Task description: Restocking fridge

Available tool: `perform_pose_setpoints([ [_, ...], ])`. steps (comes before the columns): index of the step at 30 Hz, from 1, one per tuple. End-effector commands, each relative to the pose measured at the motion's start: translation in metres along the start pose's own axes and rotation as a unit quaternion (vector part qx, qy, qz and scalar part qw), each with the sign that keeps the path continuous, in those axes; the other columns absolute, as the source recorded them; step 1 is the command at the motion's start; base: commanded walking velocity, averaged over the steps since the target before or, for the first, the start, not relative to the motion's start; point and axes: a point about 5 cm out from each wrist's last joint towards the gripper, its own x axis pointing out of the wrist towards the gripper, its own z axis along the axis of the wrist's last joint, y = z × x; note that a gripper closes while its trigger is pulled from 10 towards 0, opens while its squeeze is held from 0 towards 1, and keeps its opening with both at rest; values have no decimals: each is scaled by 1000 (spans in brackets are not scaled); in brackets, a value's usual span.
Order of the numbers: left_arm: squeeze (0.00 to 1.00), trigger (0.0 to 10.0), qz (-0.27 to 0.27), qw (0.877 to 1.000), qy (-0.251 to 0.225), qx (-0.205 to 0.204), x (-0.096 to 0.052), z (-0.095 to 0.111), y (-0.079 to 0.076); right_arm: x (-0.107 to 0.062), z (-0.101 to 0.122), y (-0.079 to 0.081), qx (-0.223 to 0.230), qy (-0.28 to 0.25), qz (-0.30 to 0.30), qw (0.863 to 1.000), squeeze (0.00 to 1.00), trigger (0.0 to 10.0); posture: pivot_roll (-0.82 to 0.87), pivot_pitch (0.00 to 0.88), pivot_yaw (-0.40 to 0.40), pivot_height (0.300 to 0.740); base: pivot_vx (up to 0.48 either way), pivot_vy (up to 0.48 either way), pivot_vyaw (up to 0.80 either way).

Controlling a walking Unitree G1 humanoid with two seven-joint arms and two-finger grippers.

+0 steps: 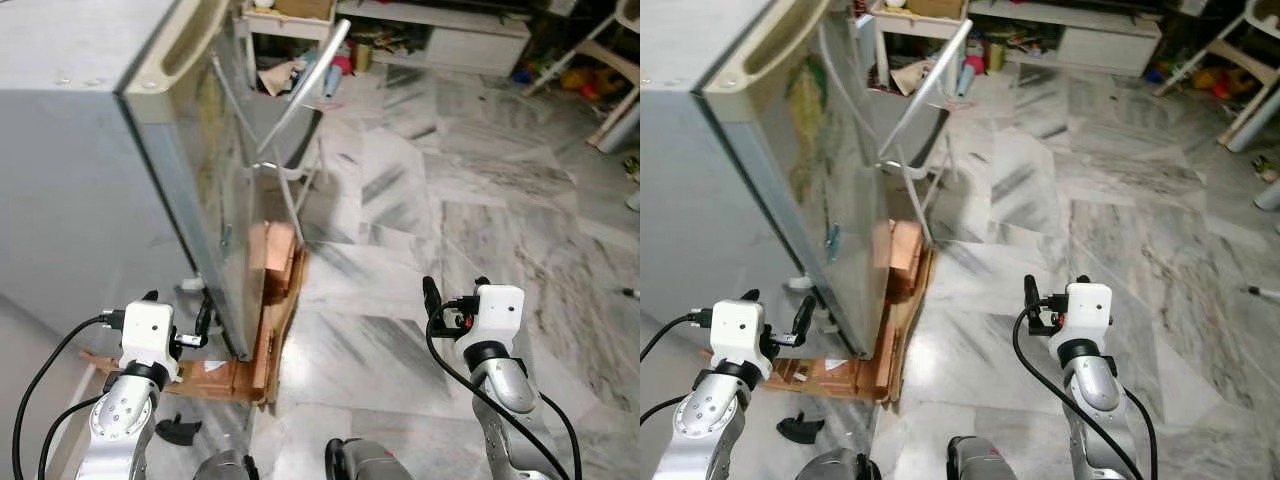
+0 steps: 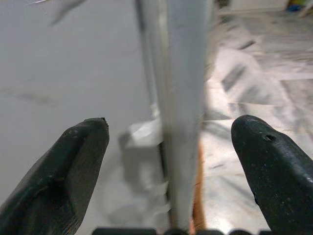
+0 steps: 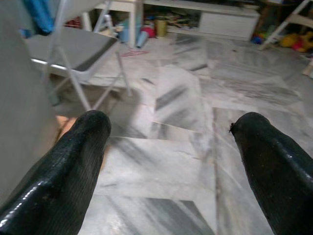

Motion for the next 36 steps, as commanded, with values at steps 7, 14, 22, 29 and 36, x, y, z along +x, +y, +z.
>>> perform_pose_setpoints([
  [7, 0, 10000, 2, 1000, -14, -19, 12, 10, 12, 3, 5, 0, -12, -4, 9, 1000, 0, 10000, 5, 87, -45, 740, 0, 0, -800],
  [14, 0, 10000, -4, 999, -21, -30, 17, 14, 14, 4, 6, -1, -11, -4, 11, 1000, 0, 10000, -1, 84, -48, 740, 0, 0, -260],
  [22, 0, 10000, 2, 999, -34, -31, 34, 22, 12, 4, 6, -2, -12, -3, 13, 1000, 0, 10000, 0, 82, -55, 740, 0, 0, 0],
  [29, 0, 10000, -16, 998, -65, -18, 76, 51, -2, -12, -8, -24, -44, 38, -15, 998, 0, 10000, 6, 72, -67, 740, 0, 0, 0],
  [36, 0, 10000, -172, 976, -130, -26, 105, 100, -97, -31, -20, -32, -51, 61, -14, 997, 0, 10000, -32, 54, -60, 740, 0, 0, 0],
])
